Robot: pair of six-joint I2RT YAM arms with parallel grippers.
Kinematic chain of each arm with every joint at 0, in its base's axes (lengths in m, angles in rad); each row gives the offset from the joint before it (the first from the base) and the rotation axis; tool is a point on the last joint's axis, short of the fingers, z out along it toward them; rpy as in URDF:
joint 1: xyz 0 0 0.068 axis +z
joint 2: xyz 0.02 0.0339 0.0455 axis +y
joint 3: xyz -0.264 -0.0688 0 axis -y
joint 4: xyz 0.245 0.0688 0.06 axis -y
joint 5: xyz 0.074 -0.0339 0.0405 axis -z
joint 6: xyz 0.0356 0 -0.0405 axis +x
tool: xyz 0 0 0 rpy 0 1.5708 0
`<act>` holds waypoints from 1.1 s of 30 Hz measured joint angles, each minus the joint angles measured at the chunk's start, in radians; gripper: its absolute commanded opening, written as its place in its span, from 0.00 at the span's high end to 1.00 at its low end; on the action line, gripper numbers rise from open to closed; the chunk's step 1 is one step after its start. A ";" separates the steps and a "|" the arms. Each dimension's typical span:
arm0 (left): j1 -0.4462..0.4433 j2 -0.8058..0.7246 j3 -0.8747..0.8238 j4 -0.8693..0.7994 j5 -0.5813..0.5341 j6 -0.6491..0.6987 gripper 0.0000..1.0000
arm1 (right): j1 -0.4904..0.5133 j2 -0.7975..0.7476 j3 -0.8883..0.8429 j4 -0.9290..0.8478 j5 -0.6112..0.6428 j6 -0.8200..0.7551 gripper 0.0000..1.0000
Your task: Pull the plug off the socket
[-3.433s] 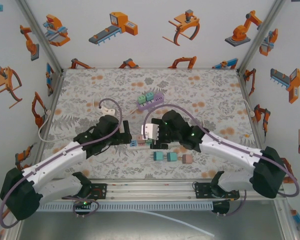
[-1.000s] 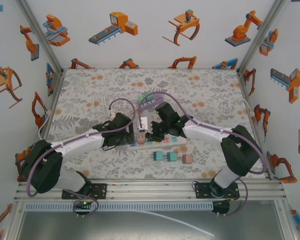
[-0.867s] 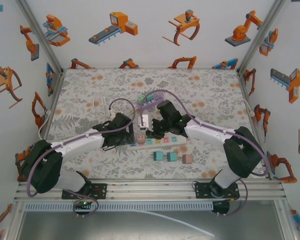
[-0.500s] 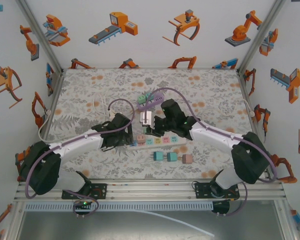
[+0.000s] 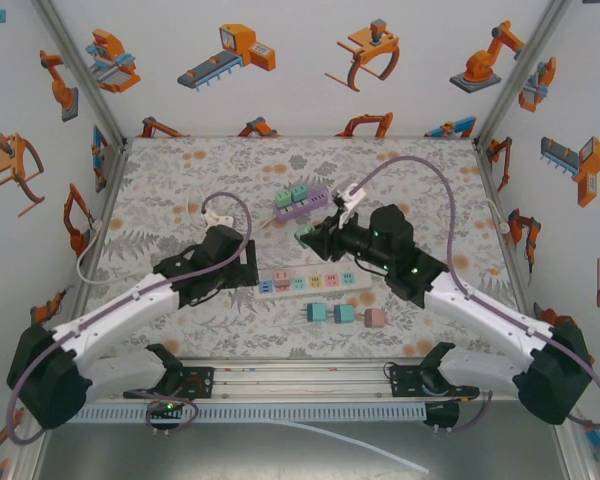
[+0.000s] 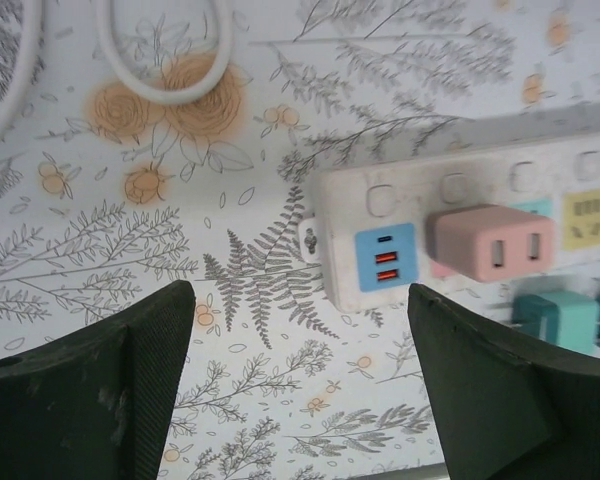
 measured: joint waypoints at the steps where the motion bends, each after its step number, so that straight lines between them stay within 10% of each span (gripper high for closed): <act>1: 0.000 -0.040 -0.002 0.001 -0.002 0.012 0.19 | 0.001 -0.021 -0.015 0.003 0.028 0.061 0.84; 14: 0.000 -0.518 -0.012 -0.035 0.159 0.378 0.03 | 0.143 -0.265 -0.243 -0.138 0.400 0.772 0.89; 33: -0.118 -0.519 0.067 -0.353 0.454 1.038 0.03 | 0.396 0.095 -0.302 0.073 0.594 0.913 0.88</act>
